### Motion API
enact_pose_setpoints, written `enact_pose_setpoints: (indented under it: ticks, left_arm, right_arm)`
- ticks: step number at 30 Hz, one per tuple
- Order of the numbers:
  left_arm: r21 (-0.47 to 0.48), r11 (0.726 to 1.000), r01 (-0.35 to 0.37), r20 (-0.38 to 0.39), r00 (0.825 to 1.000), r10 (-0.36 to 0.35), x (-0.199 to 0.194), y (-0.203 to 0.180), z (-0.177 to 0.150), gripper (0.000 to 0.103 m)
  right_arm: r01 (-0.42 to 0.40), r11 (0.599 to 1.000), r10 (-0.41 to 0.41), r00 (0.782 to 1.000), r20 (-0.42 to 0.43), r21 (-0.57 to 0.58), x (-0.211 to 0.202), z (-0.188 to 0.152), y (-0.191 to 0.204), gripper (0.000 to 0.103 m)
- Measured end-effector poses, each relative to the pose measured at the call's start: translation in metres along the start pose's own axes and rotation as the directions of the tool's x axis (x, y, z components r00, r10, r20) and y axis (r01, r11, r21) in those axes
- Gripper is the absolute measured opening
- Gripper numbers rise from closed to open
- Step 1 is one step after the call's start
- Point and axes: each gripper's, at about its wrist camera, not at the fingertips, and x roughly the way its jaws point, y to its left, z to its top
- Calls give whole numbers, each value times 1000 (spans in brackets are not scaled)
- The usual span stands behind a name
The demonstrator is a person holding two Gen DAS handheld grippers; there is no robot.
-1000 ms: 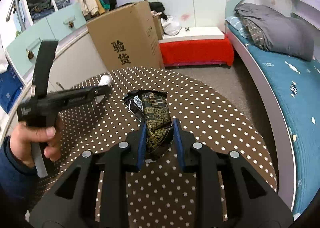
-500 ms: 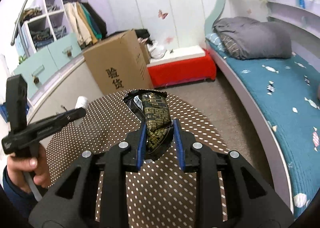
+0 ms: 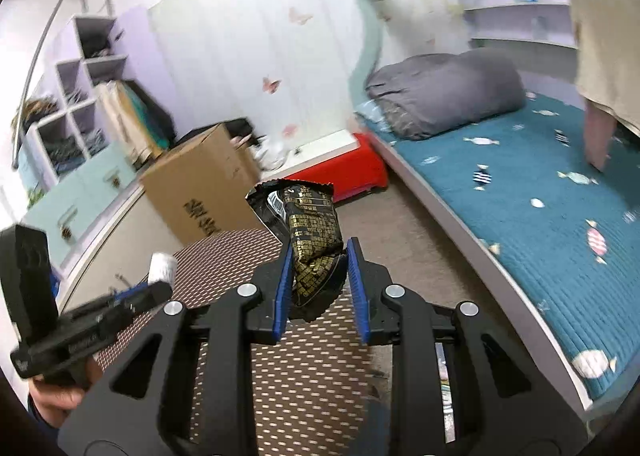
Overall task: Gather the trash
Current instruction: 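Carry the wrapper and white bottle over the blue bin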
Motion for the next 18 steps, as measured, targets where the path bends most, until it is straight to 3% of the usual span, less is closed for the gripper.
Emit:
enact_pose_setpoints:
  ticks: [10,18]
  left_arm:
    - [90,991,95,-98,991,-86,65,-79,-5,24]
    - [131,986,105,-205,976,-77,125,-111,-7,24]
  right_arm:
    - [128,979,-121,991,-48,157,-2,-15,-93,26]
    - [174,959,-151,981,-119,225,25,-26,-136,26]
